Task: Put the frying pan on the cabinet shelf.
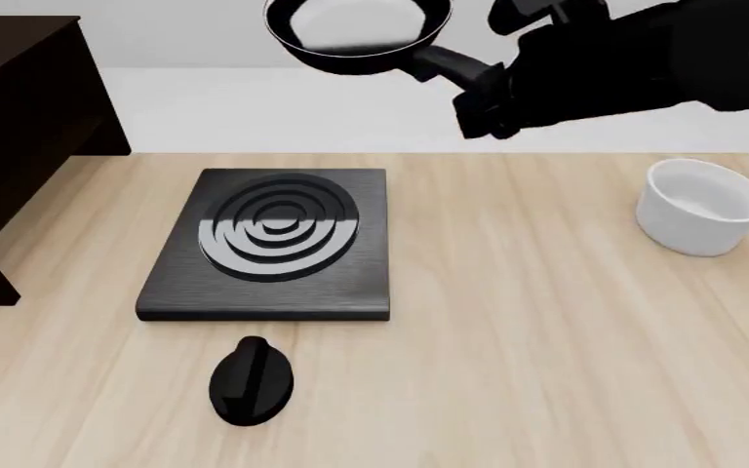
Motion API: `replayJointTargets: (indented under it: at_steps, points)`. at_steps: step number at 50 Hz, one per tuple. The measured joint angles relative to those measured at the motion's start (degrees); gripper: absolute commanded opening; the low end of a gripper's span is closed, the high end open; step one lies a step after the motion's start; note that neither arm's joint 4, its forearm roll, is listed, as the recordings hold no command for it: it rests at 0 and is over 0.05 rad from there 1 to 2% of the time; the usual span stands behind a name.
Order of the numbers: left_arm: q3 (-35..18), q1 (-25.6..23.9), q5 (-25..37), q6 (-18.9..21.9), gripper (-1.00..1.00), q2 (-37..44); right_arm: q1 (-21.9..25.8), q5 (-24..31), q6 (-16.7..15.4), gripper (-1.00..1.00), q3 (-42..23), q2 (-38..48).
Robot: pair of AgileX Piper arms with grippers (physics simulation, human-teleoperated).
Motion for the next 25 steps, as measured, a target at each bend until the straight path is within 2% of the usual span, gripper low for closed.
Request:
replayJointTargets:
  at_steps: [13, 25]
  points:
    - [0.2, -0.5, -0.8, -4.0, 1.0, 1.4, 2.7, -0.2, 0.6, -1.0, -3.1, 1.8]
    - [-1.0, -3.5, -1.7, -9.3, 1.0, 4.1, 5.0, -0.4, 1.1, -1.0, -6.2, 3.8]
